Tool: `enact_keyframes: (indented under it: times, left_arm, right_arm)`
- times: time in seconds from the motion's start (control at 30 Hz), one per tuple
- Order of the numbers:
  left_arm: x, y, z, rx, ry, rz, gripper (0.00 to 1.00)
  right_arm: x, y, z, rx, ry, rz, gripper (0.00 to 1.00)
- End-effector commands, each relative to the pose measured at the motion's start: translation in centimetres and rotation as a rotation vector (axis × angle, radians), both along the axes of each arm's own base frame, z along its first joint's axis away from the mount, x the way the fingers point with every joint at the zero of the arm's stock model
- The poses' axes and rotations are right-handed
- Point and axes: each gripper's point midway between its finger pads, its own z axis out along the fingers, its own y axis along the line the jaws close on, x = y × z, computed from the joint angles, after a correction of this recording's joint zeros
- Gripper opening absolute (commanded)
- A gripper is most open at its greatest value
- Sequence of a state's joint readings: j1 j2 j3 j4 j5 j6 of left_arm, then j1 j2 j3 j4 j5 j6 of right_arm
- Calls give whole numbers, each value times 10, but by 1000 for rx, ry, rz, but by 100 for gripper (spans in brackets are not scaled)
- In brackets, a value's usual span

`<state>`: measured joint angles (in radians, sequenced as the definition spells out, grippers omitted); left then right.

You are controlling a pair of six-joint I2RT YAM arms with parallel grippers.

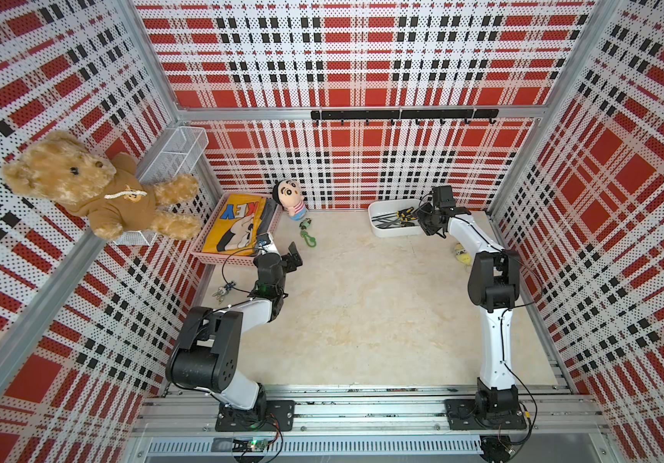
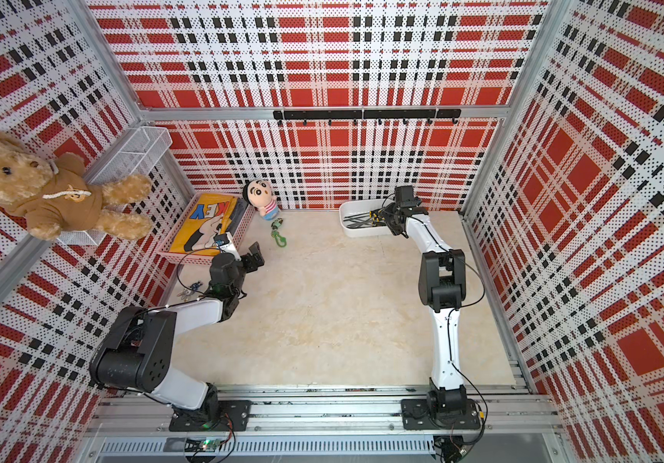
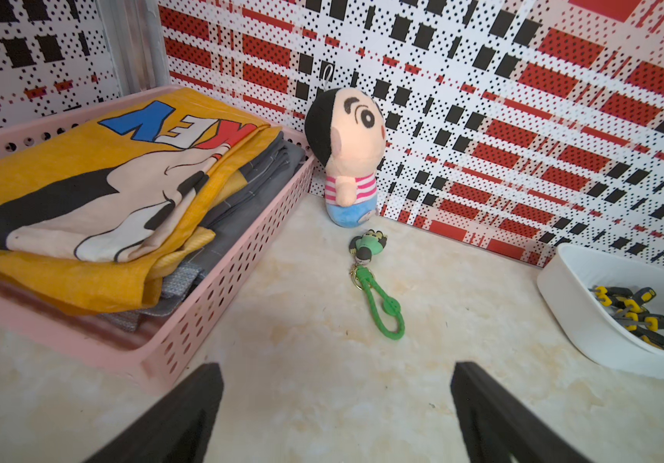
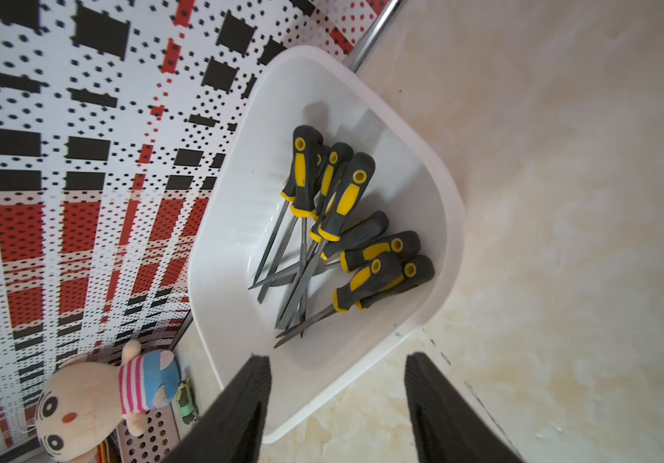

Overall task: Take the file tool out of the storage box
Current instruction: Move the storage box to the center of the board.

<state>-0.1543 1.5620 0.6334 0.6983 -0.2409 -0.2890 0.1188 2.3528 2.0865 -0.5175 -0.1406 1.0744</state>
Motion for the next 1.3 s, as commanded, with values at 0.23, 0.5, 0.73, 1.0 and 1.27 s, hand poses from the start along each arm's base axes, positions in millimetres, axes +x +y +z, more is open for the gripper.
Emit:
enact_keyframes:
  times: [0.23,0.5,0.73,1.0,1.27]
  left_arm:
    - [8,-9,3,-15,5,-20,96]
    - [7,-7,2,-14,11,-13,96]
    - [6,-5,1,-11,19,-5,96]
    - [5,-2,2,2,28,10,96]
    - [4,3,1,20,42,29,96]
  right_arm:
    - [1,26,-17,43,30,5,60]
    - [9,33,-30,75,34,3,52]
    - [8,34,-39,78,52,8,45]
    - [0,34,-53,68,87,20,34]
    - [-10,31,-63,54,113,39,31]
